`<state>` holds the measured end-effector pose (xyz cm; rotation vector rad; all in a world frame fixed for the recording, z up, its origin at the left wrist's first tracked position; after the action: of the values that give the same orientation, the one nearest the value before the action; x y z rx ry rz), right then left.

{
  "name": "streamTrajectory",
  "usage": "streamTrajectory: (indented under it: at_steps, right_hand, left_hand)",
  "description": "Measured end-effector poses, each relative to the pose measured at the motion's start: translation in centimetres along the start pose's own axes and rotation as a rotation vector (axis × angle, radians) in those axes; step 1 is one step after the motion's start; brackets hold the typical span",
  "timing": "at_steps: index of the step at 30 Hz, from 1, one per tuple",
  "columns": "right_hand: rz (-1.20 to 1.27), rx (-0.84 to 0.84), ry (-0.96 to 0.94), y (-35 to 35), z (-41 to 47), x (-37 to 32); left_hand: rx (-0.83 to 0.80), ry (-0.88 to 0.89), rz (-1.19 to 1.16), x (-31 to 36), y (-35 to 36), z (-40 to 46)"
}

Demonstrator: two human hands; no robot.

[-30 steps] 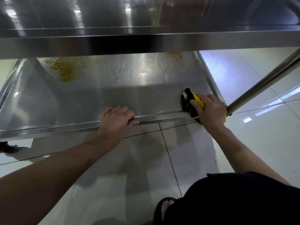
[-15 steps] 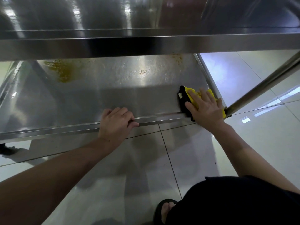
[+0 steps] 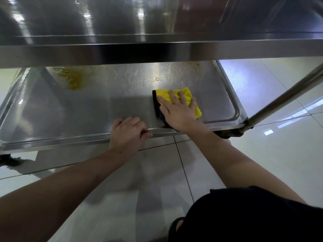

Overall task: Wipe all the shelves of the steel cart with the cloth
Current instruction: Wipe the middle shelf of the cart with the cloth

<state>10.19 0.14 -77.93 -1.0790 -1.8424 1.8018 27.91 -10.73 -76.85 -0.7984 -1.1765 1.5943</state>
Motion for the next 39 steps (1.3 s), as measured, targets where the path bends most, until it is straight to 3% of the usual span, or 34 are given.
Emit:
streamTrajectory:
  at_steps: [5,14,18,26,36,39]
  right_hand:
    - [0.021,0.013,-0.008,-0.7,0.6,1.8]
    - [-0.049,0.08,0.126,-4.8,2.2,13.1]
    - [-0.014,0.093,0.116,-4.5,2.7,14.1]
    - [0.01,0.064,0.141,-3.8,3.4,11.2]
    - [-0.007,-0.009,-0.076,-0.4,6.0,-3.8]
    - [0.023,-0.003,-0.067,-0.1,6.3,-5.0]
  left_hand:
    - [0.001,0.003,0.012,0.0,-0.1,0.1]
    - [-0.029,0.014,0.016,-0.3,-0.2,-0.3]
    - [-0.02,-0.029,-0.005,-1.7,-0.4,-0.8]
    - [-0.03,-0.045,0.0,-1.7,-0.6,-0.5]
    - [-0.005,0.003,0.044,-1.5,-0.7,-1.0]
    - [-0.001,0.003,0.043,-1.6,-0.7,-1.2]
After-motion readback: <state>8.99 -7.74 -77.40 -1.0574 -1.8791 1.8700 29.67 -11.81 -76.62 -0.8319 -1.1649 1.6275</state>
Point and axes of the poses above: each hand's wrist, its own z-axis towards the middle knuckle, its own y-axis out of the palm, x = y × z, the point moved 4 cm from there along z, towards the middle knuckle, and after that the axes turned 7 degrees about z, right-handed, at the moved point
